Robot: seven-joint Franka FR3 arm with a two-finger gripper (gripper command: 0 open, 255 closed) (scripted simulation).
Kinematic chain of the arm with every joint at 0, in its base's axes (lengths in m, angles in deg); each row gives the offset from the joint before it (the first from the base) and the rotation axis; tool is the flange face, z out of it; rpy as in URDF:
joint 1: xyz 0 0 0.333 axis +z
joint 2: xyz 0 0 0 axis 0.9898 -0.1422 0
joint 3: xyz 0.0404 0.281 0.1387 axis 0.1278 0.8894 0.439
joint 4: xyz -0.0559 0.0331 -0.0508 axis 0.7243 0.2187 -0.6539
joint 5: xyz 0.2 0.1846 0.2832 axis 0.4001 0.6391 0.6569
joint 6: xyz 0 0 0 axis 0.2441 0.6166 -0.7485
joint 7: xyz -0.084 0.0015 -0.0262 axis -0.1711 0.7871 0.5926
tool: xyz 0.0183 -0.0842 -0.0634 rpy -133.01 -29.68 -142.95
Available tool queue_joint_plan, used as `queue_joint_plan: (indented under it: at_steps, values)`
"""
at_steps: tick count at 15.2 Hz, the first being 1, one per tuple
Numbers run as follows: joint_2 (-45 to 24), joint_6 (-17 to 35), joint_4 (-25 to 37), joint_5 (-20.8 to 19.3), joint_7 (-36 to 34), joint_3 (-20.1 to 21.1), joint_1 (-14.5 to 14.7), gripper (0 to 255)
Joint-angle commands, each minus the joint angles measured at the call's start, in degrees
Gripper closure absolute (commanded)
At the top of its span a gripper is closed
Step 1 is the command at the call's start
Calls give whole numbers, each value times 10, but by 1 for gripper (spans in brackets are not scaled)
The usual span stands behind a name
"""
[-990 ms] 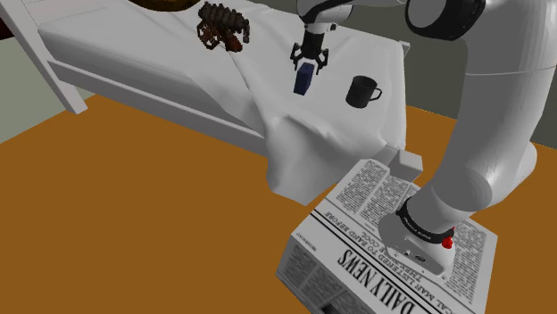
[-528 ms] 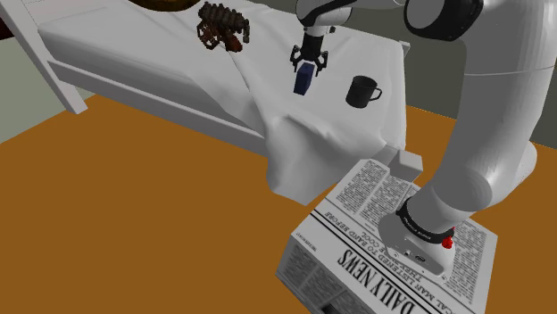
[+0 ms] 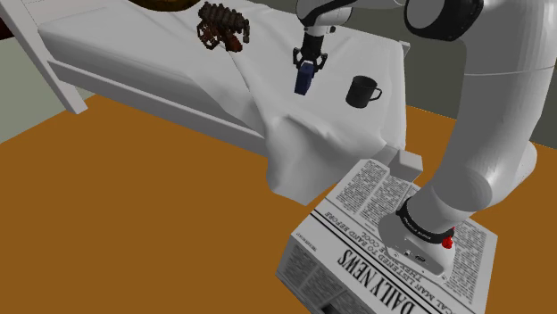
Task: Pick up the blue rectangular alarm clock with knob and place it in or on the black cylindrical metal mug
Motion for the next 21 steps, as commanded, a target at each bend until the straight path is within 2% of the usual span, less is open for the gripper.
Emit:
queue_joint_plan:
  at_steps: [1,3,21]
  values:
    - [0,1,-1,0,0,1,0,255]
    - [0,0,0,0,0,1,1,255]
    - [36,-120,84,-6,-5,-3,0,255]
